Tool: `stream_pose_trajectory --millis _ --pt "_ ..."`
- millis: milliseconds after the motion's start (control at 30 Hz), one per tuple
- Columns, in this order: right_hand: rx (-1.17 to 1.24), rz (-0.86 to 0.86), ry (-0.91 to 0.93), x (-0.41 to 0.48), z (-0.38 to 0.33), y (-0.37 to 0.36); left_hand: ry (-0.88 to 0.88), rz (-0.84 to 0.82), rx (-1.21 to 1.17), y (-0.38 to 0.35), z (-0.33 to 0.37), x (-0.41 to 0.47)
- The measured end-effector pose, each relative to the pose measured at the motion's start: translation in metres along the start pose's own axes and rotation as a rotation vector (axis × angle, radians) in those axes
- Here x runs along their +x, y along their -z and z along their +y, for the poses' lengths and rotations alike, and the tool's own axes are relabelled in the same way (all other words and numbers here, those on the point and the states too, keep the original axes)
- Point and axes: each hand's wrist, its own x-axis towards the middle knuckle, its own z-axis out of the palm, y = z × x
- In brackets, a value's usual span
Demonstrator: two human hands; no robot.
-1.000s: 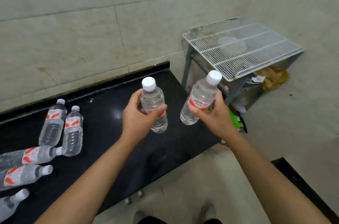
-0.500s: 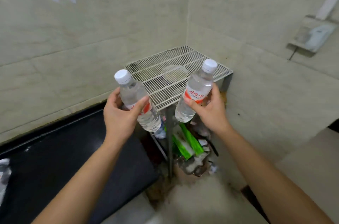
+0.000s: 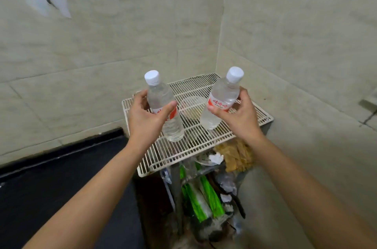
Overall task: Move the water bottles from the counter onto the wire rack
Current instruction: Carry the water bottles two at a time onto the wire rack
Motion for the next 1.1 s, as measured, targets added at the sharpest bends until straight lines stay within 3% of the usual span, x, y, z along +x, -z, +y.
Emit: stream_pose_trajectory --millis 333,567,800,1100 --pt "-0.142 -0.272 0.039 0.193 0.039 -0.070 0.026 0.050 0.104 -0.056 -0.048 0.177" --pt "-0.064 -0.397 -0.019 0.269 0.066 -0.127 0.036 0.020 0.145 -0.077 -0.074 0.257" --pt "-0.039 -0.577 -0.065 0.302 0.076 -0.153 0.038 0.038 0.180 -0.089 -0.099 0.273" --pt "-0.133 -0.659 -0.142 0.304 0.102 -0.151 0.279 -0.188 0.324 -0.089 -0.139 0.239"
